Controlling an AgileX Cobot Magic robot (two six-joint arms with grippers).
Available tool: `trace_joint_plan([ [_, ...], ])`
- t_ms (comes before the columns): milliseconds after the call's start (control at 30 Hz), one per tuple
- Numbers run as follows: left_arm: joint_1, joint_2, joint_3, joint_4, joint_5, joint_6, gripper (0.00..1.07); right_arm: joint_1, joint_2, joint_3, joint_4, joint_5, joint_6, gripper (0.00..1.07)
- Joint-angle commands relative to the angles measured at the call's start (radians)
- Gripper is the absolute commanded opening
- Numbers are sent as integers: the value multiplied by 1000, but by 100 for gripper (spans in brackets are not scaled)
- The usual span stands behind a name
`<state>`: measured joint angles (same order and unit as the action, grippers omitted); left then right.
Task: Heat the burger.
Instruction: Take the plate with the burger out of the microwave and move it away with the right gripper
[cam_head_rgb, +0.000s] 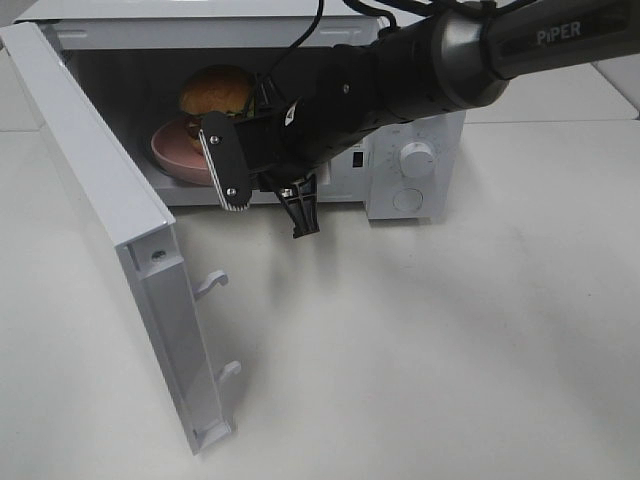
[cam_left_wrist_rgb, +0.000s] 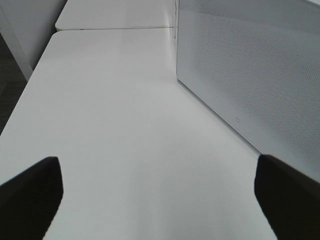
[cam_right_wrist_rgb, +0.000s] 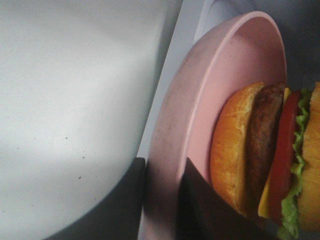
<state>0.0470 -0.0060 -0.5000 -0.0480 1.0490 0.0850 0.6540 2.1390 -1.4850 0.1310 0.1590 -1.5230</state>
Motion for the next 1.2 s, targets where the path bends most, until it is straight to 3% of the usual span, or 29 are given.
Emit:
trace_joint_plan([
  [33,4,-16,3,-3,-10,-4,96,15,-60,48,-12,-72,-22,0],
  [967,4,-16,3,-3,-10,-4,96,94,-290,355,-36,-135,4,0],
  [1200,4,-16,3,-3,-10,-4,96,94,-391,485,-35,-159,25,0],
])
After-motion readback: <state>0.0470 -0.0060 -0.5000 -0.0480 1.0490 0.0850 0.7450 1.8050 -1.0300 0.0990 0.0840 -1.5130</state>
